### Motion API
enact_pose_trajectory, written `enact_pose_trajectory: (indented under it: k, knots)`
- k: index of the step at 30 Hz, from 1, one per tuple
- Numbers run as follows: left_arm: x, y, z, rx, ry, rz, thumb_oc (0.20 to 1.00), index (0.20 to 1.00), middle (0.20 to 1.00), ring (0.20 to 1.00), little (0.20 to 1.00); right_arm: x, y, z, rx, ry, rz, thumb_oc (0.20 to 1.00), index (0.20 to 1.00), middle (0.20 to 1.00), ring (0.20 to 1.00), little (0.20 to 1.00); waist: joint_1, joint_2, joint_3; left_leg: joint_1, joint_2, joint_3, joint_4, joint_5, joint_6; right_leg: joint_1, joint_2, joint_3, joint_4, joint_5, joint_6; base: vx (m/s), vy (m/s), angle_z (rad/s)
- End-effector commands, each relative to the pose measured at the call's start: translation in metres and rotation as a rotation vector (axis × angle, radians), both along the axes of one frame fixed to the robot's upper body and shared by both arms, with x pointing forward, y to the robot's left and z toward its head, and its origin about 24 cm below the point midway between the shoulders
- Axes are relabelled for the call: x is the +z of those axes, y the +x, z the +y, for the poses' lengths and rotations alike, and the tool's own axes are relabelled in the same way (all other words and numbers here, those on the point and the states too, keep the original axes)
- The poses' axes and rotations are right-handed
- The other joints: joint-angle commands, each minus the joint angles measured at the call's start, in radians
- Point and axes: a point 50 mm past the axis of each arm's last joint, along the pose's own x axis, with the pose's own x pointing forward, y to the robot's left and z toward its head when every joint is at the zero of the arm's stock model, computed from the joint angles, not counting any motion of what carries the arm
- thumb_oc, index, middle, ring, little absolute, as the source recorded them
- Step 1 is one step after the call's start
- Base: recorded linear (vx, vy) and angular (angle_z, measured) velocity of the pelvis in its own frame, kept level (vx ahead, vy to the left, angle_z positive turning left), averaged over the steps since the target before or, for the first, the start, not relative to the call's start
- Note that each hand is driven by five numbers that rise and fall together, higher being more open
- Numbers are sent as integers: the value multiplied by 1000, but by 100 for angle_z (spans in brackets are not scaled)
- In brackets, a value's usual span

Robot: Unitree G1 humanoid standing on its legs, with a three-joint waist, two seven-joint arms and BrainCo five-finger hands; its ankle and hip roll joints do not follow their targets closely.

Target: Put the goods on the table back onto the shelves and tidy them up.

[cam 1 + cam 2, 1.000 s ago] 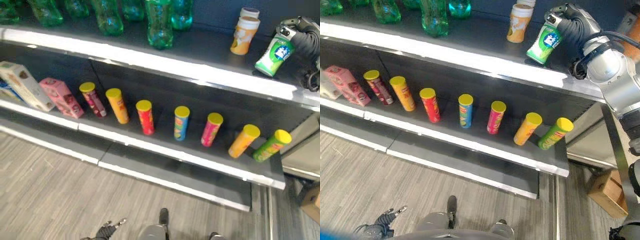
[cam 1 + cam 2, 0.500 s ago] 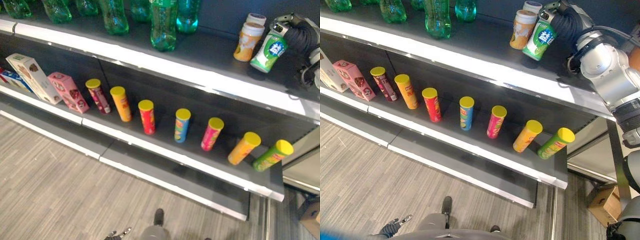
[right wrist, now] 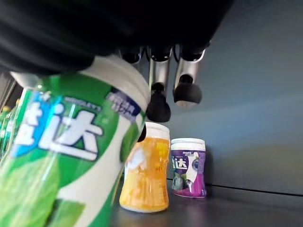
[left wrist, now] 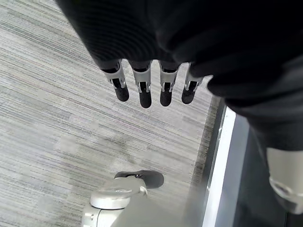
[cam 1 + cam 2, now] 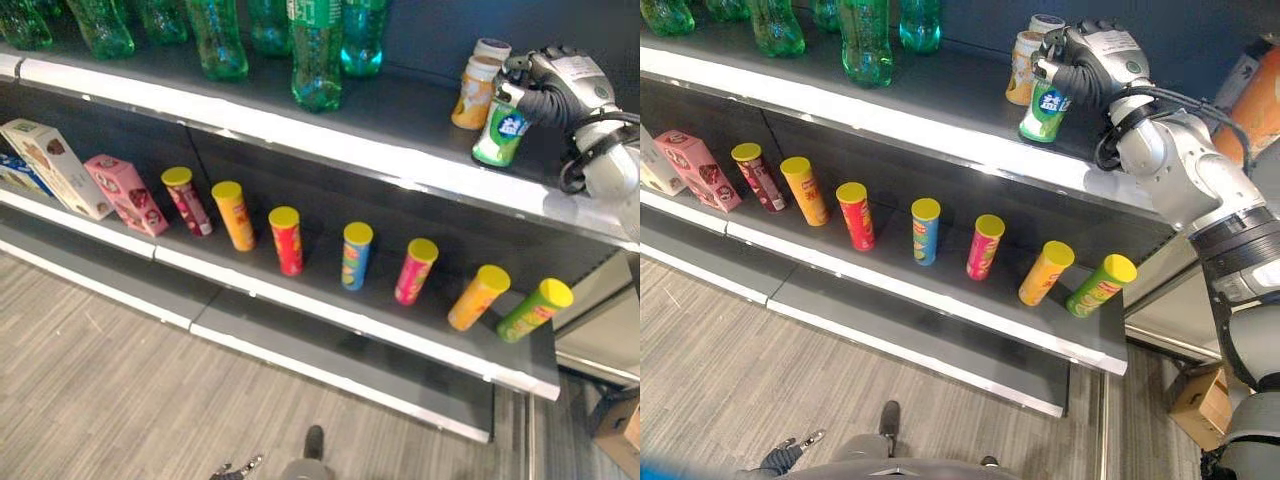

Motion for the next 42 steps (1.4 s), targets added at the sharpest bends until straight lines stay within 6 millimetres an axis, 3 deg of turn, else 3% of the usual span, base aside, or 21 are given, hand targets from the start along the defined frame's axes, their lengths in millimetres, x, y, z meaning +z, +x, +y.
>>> enact_pose_trajectory:
  k: [1,9,22,30,42]
  knots:
    - [7,23,8,-54,54,-43,1000,1000,1000,1000,1000,22,5,-4,-67,20,-119,200,200,200,200,200,34,-39,21,54,36,10,125,-236,-51,-84,-52,-9,90,-51,10,-12,7,-3]
    - [6,22,6,-47,57,-39,1000,1000,1000,1000,1000,14,16,4,-93,26,-124,200,200,200,200,200,48,-37,25,53,27,3,118,-232,-48,-83,-58,-20,93,-48,12,-2,2,2]
    - [5,22,5,-60,79,-23,1000,1000,1000,1000,1000,18,-2,22,-25,-36,-246,200,200,200,200,200,39,-35,17,63,18,0,111,-242,-39,-80,-71,-27,100,-45,18,0,5,1]
    - [5,17,7,-62,83,-6,1000,1000,1000,1000,1000,11,-2,18,-33,-37,-222,200,200,200,200,200,38,-43,14,72,22,12,110,-245,-39,-81,-68,-18,98,-44,17,0,0,0]
    - [5,16,7,-62,86,-4,1000,1000,1000,1000,1000,12,-6,28,15,-47,-226,200,200,200,200,200,30,-44,11,84,28,17,103,-246,-40,-79,-64,-9,96,-45,15,0,0,0]
